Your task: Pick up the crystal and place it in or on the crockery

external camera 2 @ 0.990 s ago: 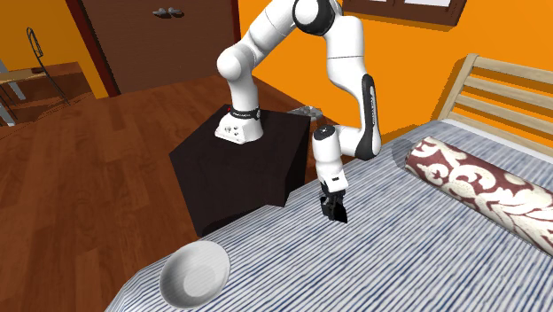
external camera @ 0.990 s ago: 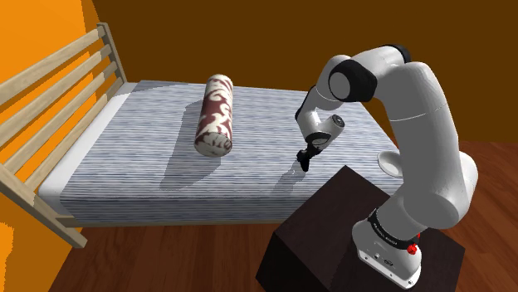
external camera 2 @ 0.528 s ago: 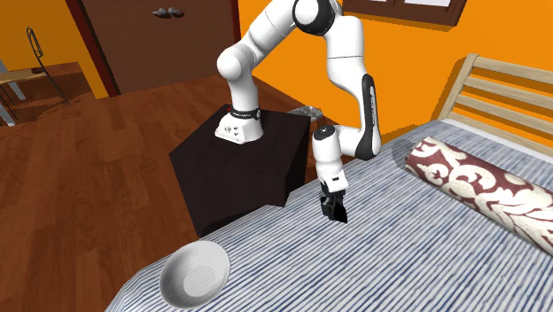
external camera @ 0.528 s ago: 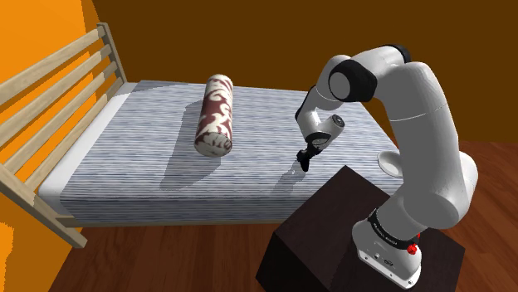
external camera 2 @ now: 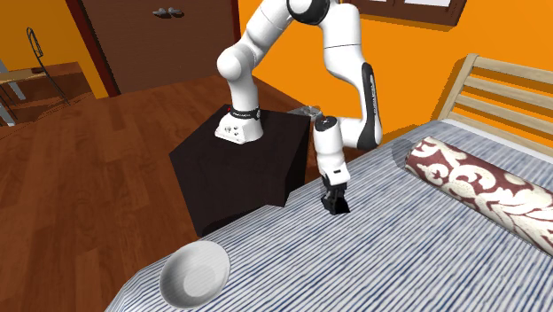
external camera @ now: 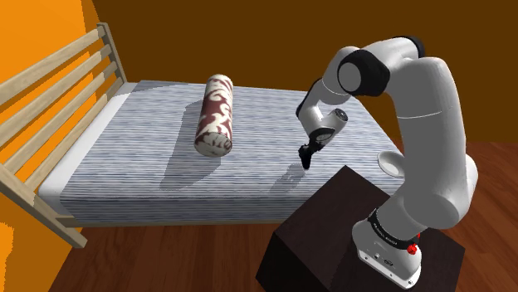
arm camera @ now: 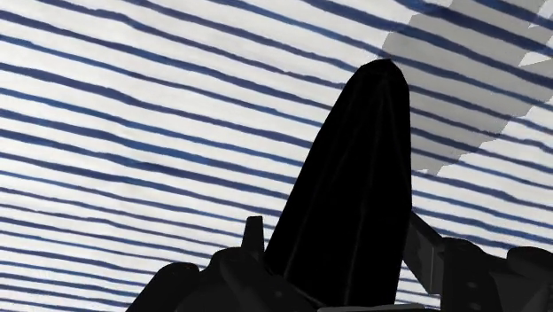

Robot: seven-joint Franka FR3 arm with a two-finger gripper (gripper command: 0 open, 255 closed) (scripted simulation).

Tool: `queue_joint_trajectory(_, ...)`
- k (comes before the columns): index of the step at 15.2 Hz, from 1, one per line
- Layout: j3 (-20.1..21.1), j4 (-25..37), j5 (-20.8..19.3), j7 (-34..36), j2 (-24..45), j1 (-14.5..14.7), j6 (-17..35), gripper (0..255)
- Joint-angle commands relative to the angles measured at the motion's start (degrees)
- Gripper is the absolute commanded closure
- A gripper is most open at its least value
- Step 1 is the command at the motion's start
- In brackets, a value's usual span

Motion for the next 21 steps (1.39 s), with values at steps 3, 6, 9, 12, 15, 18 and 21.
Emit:
queue_joint_trajectory(3,-0.5,-2.6,-4.5,3.8,-3.6,0.5,0.6,255)
queue_joint_trajectory(6,-1.2,-4.5,-8.5,7.4,-6.3,1.2,0.8,255)
queue_joint_trajectory(9,-2.3,-6.5,-12.8,11.3,-9.0,2.1,0.9,255)
queue_joint_trajectory(12,-3.8,-8.4,-17.4,15.4,-11.7,3.4,0.8,255)
queue_joint_trajectory(15,-5.7,-10.2,-22.2,19.7,-14.4,5.0,0.5,255)
queue_joint_trajectory(18,-8.1,-11.9,-27.2,24.1,-17.0,7.0,0.1,255)
queue_joint_trajectory(21,-9.5,-13.2,-27.6,21.2,-18.5,5.1,-0.8,255)
